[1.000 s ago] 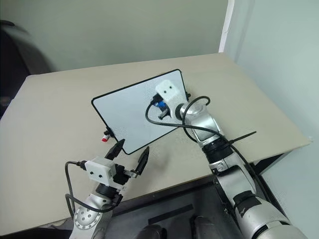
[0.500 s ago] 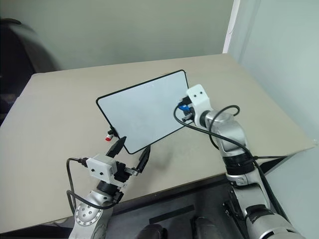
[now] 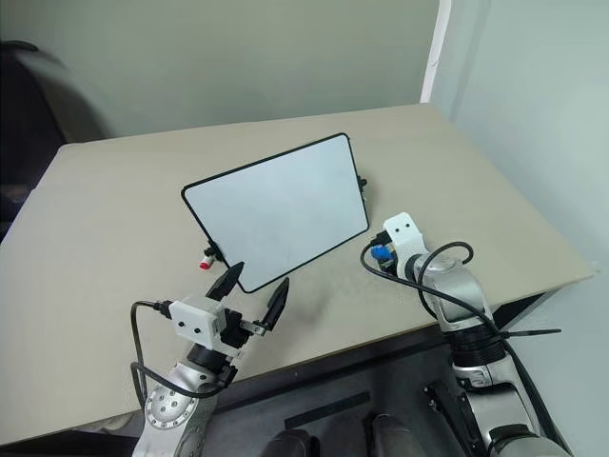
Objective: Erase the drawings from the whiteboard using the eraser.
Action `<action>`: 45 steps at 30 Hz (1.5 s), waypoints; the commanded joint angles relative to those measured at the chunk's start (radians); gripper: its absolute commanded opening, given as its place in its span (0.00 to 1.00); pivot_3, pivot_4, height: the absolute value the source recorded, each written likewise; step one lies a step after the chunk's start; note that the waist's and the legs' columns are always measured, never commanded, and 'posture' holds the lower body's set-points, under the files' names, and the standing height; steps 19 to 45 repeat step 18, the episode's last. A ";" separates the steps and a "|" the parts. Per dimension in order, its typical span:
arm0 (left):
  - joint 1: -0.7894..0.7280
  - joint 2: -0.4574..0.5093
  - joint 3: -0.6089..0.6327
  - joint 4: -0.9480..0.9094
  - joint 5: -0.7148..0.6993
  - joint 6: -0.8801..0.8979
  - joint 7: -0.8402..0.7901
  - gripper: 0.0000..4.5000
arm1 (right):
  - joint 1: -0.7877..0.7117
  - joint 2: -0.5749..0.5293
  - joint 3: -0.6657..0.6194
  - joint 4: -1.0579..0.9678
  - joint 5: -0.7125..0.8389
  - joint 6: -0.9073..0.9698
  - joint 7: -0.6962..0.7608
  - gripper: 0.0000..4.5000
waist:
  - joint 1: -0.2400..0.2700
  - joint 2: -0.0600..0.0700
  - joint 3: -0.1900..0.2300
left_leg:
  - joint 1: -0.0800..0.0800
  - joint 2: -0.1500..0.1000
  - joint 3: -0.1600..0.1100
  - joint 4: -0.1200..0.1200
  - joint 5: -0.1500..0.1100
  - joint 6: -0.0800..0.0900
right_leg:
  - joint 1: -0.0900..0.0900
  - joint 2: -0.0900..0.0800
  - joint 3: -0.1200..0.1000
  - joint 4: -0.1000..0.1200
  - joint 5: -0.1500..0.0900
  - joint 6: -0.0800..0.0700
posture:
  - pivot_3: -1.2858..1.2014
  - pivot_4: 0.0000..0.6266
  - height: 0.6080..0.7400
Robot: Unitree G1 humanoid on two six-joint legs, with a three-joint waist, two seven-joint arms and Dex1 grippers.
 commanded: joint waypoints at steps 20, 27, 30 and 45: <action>-0.038 0.031 0.082 -0.017 -0.056 0.006 -0.010 1.00 | 0.193 0.049 -0.061 -0.378 0.080 -0.195 -0.040 0.77 | 0.002 -0.001 -0.002 | 0.001 0.000 -0.001 -0.001 -0.001 0.001 | 0.006 0.000 0.000 0.000 -0.002 0.006 | 0.52 0.24 0.99; -0.038 0.031 0.082 -0.017 -0.056 0.006 -0.010 1.00 | 0.193 0.049 -0.061 -0.378 0.080 -0.195 -0.040 0.77 | 0.002 -0.001 -0.002 | 0.001 0.000 -0.001 -0.001 -0.001 0.001 | 0.006 0.000 0.000 0.000 -0.002 0.006 | 0.52 0.24 0.99; -0.038 0.031 0.082 -0.017 -0.056 0.006 -0.010 1.00 | 0.193 0.049 -0.061 -0.378 0.080 -0.195 -0.040 0.77 | 0.002 -0.001 -0.002 | 0.001 0.000 -0.001 -0.001 -0.001 0.001 | 0.006 0.000 0.000 0.000 -0.002 0.006 | 0.52 0.24 0.99; -0.038 0.031 0.082 -0.017 -0.056 0.006 -0.010 1.00 | 0.193 0.049 -0.061 -0.378 0.080 -0.195 -0.040 0.77 | 0.002 -0.001 -0.002 | 0.001 0.000 -0.001 -0.001 -0.001 0.001 | 0.006 0.000 0.000 0.000 -0.002 0.006 | 0.52 0.24 0.99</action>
